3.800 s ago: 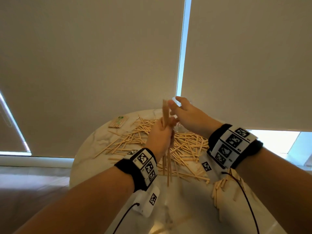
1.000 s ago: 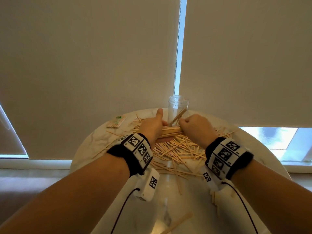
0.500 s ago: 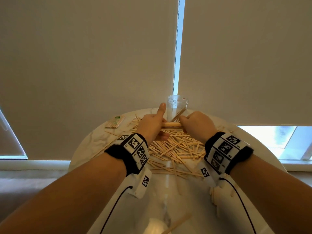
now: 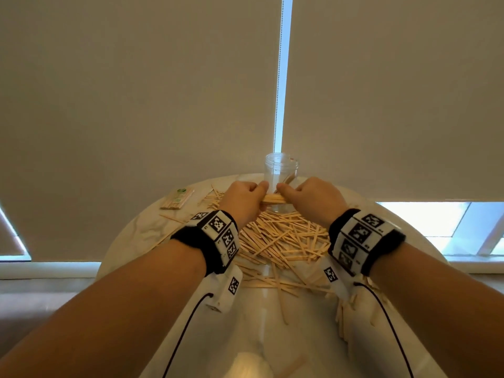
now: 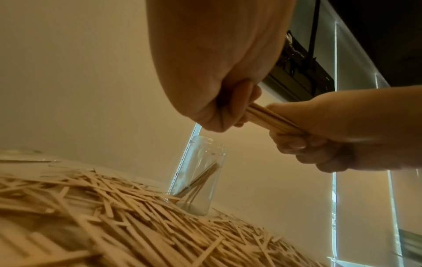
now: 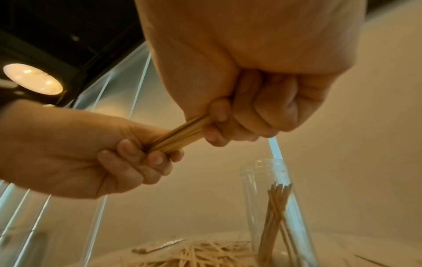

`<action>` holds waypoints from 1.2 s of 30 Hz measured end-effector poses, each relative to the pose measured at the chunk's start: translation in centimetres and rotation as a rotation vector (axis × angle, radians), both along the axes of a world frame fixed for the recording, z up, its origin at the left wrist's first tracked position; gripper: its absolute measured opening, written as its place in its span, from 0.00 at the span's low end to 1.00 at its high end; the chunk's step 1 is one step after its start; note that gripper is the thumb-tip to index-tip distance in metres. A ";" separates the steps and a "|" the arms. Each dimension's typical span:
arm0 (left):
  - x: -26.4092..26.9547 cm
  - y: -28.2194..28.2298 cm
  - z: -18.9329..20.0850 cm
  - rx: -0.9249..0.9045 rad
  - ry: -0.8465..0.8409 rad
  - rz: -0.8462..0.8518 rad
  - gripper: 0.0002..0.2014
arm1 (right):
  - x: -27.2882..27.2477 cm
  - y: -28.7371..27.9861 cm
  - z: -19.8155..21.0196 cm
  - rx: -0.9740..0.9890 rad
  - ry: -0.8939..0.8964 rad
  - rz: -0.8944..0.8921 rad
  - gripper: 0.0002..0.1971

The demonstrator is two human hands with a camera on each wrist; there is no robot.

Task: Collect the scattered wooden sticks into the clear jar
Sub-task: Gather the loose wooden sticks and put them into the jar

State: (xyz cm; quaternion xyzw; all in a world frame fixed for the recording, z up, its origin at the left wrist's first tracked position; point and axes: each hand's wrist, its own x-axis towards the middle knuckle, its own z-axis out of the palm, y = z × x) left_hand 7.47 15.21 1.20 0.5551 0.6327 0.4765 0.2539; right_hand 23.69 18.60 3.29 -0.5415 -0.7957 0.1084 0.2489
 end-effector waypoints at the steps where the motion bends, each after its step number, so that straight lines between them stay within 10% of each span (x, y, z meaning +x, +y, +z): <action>1: 0.0 0.6 0.4 -0.025 -0.079 -0.039 0.23 | 0.2 0.8 0.5 -0.021 -0.009 -0.007 0.31; 4: -0.6 3.2 1.9 -0.062 -0.342 -0.038 0.23 | 1.1 4.0 3.4 0.040 -0.069 -0.101 0.31; 8: -2.1 8.5 2.1 -0.112 -0.247 0.062 0.14 | 1.7 8.7 7.6 0.152 -0.130 -0.240 0.30; 13: -1.5 14.7 0.6 -0.257 0.158 -0.006 0.51 | -2.5 14.8 8.1 0.223 -0.439 -0.283 0.25; 17: -0.4 18.1 -1.0 -0.231 0.113 -0.063 0.70 | -6.6 18.2 6.9 0.167 -0.647 -0.112 0.15; 30: -1.2 19.2 -3.9 -0.078 0.097 -0.072 0.54 | -11.1 23.3 4.1 0.068 -1.151 -0.035 0.16; 36: -1.4 18.8 -3.8 -0.071 0.087 -0.062 0.52 | -10.2 22.0 5.2 -0.021 -0.930 0.018 0.15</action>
